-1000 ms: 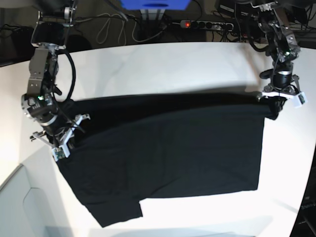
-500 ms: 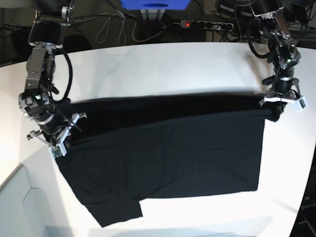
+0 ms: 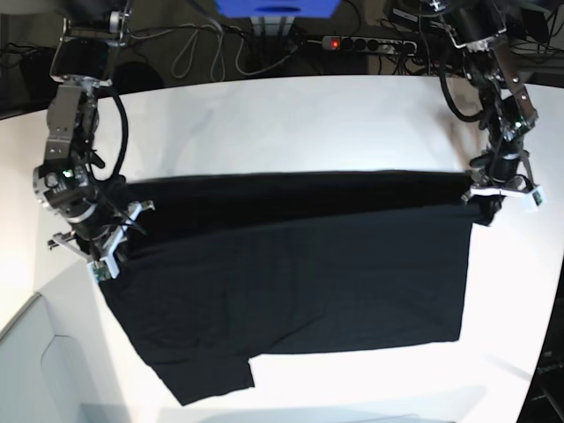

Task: Fold the T-shirt properly
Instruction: 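Hold the shoulder edge raised with both grippers, spreading it taut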

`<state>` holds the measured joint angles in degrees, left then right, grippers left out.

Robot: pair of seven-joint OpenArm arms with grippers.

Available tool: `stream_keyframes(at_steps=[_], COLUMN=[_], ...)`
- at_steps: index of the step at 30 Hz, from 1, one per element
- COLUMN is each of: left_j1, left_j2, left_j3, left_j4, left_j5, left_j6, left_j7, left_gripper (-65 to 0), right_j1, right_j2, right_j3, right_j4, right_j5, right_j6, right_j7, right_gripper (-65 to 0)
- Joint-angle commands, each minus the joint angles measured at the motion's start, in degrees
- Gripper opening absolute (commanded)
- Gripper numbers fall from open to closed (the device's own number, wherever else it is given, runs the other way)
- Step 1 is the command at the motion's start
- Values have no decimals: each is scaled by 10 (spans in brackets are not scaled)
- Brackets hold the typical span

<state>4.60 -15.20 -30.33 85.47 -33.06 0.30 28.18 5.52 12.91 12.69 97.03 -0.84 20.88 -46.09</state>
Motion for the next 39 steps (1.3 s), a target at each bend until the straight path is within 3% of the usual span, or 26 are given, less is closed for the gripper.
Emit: stream_keyframes(at_steps=[1, 4, 6, 10, 12, 33, 39], left_j1=[-17, -24, -24, -22, -18, -14, -14], left_j2=[-10, -9, -9, -9, -8, -6, -4], left_j3=[-5, -5, -5, -2, -5, -1, -4], left_j4=[12, 13, 15, 18, 18, -82, -118], left_j5=[-2, -4, -3, -2, -2, -3, -6], left_j6=[-3, 0, -3, -3, -3, -3, -3], left_j7=[-6, 13, 13, 15, 14, 12, 12], left_gripper=[-605, -460, -394, -279, -262, -268, -462], right_j1=[10, 10, 10, 10, 4, -57, -54], right_j2=[11, 12, 13, 13, 13, 20, 22], right_j3=[3, 3, 4, 4, 5, 101, 127], right_j4=[9, 9, 10, 12, 12, 67, 1], right_j5=[3, 3, 3, 3, 3, 3, 3], right_j6=[3, 15, 37, 43, 43, 44, 44], right_j7=[13, 16, 17, 17, 17, 18, 19], right_gripper=[-514, -334, -259, -230, -230, -230, -228])
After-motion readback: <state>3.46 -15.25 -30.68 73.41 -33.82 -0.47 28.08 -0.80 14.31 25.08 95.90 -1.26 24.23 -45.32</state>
